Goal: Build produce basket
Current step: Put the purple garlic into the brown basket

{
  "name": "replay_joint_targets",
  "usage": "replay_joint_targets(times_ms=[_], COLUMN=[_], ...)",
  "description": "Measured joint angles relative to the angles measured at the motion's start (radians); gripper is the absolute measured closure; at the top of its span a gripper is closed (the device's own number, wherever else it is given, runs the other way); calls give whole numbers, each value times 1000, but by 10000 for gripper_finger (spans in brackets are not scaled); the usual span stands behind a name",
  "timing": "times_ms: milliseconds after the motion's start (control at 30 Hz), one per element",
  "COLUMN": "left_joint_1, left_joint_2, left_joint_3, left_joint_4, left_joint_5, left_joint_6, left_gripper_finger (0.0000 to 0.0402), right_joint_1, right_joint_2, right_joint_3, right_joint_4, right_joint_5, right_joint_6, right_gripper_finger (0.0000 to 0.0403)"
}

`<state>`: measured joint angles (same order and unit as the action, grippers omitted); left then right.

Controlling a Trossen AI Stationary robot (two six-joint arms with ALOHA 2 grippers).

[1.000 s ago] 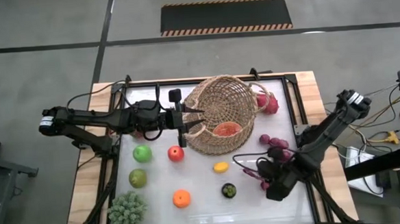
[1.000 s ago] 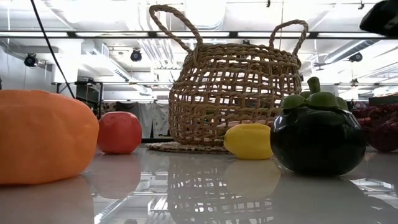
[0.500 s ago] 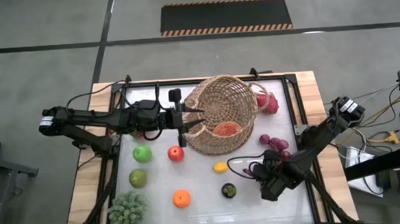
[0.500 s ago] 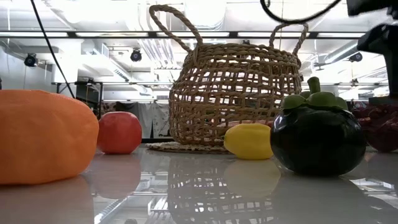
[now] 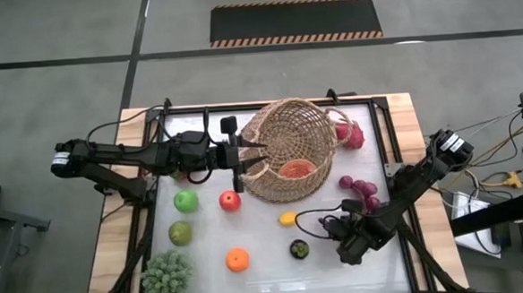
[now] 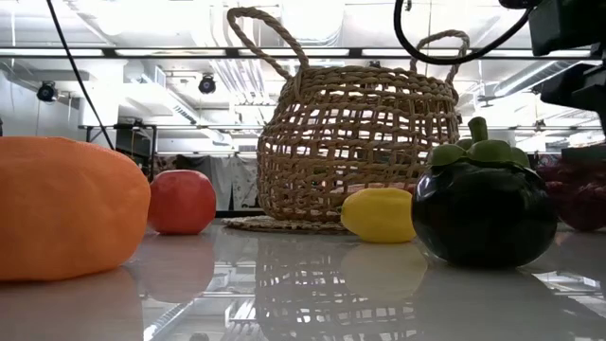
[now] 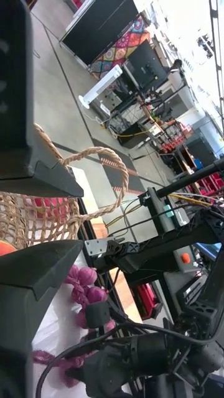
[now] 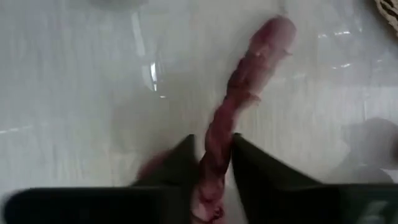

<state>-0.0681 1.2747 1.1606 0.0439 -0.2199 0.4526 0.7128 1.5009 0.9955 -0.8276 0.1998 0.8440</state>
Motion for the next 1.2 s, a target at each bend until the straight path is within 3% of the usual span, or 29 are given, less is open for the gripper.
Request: replay_joint_targets(times_ms=[67,300,633,900,1200], left_joint_1=[0,0,1,1,1], left_joint_2=[0,-4,-7,-15,-15], left_joint_3=[0,0,-4,-4,-4], left_joint_4=[0,0,-1,1,7], left_joint_5=[0,0,-1,0,0], left_joint_6=[0,8,6,0,10], left_gripper_finger=[299,299,299,299,299], right_joint_1=[0,0,0,0,-26], right_joint_2=[-2,-76,-328,-483,-559], right_joint_3=[0,-1,-1,-1,26], right_joint_4=[8,113,261,469,774], right_joint_5=[-25,-104,2,4,14], right_joint_6=[-9,-30,-69,-250,-525], right_gripper_finger=[373,387,388,389,389])
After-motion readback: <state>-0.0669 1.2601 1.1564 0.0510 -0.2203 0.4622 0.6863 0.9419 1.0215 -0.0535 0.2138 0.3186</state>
